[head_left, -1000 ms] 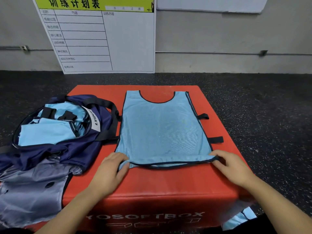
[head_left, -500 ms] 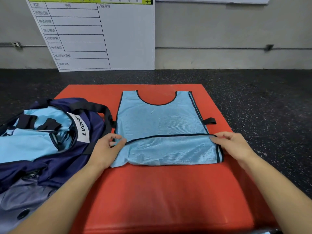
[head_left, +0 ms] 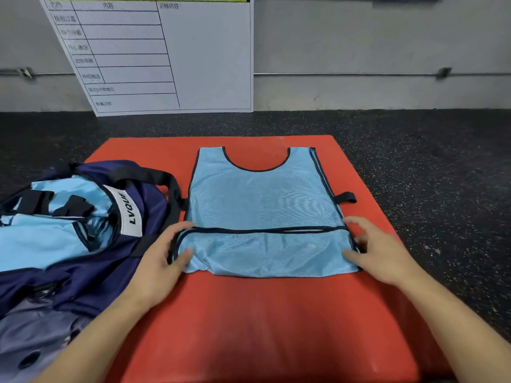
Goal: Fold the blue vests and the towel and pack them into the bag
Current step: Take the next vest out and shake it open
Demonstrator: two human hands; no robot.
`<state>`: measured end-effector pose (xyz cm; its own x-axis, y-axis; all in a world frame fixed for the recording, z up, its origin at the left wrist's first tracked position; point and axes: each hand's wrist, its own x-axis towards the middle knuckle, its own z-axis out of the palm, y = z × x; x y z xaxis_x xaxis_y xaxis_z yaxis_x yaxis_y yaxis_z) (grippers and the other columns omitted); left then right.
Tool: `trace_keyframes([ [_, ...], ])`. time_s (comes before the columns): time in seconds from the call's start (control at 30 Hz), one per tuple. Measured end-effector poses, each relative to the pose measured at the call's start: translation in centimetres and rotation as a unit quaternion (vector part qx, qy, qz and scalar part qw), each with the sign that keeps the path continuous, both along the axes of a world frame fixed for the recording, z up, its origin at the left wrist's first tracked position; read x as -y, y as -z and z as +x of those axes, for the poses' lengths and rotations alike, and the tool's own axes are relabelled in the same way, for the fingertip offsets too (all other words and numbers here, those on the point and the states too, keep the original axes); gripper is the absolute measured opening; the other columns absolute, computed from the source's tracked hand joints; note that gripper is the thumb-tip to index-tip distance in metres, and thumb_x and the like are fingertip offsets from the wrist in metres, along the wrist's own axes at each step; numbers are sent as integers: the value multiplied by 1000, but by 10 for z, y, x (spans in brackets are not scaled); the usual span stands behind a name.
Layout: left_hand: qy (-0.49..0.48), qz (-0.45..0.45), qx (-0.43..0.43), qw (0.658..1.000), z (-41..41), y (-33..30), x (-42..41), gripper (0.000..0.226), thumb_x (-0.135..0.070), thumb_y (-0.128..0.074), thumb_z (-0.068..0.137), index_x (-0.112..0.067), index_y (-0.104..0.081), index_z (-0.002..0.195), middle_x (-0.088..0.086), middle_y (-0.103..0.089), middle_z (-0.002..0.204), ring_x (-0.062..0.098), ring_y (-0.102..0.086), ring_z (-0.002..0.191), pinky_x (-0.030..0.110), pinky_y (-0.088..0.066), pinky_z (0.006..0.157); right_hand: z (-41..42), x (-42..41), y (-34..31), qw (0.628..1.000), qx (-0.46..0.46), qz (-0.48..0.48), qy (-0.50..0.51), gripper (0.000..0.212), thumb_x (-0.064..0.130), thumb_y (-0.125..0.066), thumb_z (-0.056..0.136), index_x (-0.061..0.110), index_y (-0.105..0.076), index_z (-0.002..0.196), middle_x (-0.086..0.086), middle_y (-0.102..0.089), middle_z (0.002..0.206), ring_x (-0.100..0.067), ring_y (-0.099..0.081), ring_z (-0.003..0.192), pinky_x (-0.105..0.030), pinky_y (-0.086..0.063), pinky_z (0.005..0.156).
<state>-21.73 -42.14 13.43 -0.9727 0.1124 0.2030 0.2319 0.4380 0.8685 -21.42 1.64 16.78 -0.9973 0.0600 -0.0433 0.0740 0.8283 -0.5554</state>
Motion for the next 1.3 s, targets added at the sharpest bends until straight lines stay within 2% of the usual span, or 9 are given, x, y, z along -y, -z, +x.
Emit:
trace_keyframes([
  [0.1,-50,57,8,997,2,0,-3,39,-15,-56,103,-36,-55,135,-8,-67,127,13,-65,114,40,-49,105,3,2,3,992,-30,-112,45,53,1,-66,87,40,-55,121,7,-67,84,-18,-61,76,-13,-45,59],
  [0.23,-30,79,38,996,12,-11,-5,30,-26,-51,104,-38,-64,128,-7,-72,113,7,-64,101,26,-48,94,7,-9,2,952,0,-301,61,39,-1,-57,99,33,-63,118,9,-54,61,-13,-48,65,-24,-40,60],
  [0.33,15,-2,41,999,21,-8,0,28,-25,-53,105,-35,-79,105,-24,-73,103,-7,-61,95,5,-40,88,14,-12,-3,970,40,-235,-53,31,16,-57,104,38,-69,122,23,-72,95,5,-60,92,-15,-44,87],
  [0.47,14,-83,16,996,20,-6,0,26,-57,-55,94,-48,-75,108,-22,-73,100,3,-61,98,10,-42,88,11,-9,5,990,33,-72,-119,25,25,-63,101,41,-73,117,37,-66,105,12,-52,112,-15,-33,106],
  [0.6,-11,7,7,1000,6,-19,-11,27,-17,-69,95,-31,-75,117,-23,-71,118,-7,-61,116,6,-38,100,2,-4,3,974,-86,-205,-29,34,5,-71,94,31,-74,115,35,-68,86,12,-59,84,-3,-36,79],
  [0.73,-5,64,80,995,-11,-21,-7,49,5,-64,93,-33,-72,123,-24,-65,130,-9,-52,127,19,-35,109,-5,-8,1,942,-50,-331,5,53,-11,-66,90,29,-68,125,22,-65,76,4,-52,63,-7,-41,63],
  [0.87,6,83,126,989,-18,-17,6,48,5,-53,100,-31,-72,124,-24,-65,130,-7,-50,130,22,-32,112,-5,-25,-2,918,44,-393,-5,59,-15,-62,90,23,-64,135,5,-72,127,-6,-67,115,-19,-53,95],
  [1.2,43,3,129,991,3,12,19,43,-13,-56,103,-47,-65,129,-16,-61,117,7,-53,106,27,-36,98,36,-42,17,930,101,-352,-16,62,-11,-68,88,29,-66,135,15,-65,136,-1,-56,129,-24,-44,109],
  [1.3,56,-1,125,991,20,9,19,44,-7,-60,100,-37,-66,131,-26,-64,128,-4,-56,121,15,-36,106,55,-43,20,935,119,-332,-31,64,-7,-72,87,33,-65,136,18,-59,142,1,-50,135,-29,-35,117],
])
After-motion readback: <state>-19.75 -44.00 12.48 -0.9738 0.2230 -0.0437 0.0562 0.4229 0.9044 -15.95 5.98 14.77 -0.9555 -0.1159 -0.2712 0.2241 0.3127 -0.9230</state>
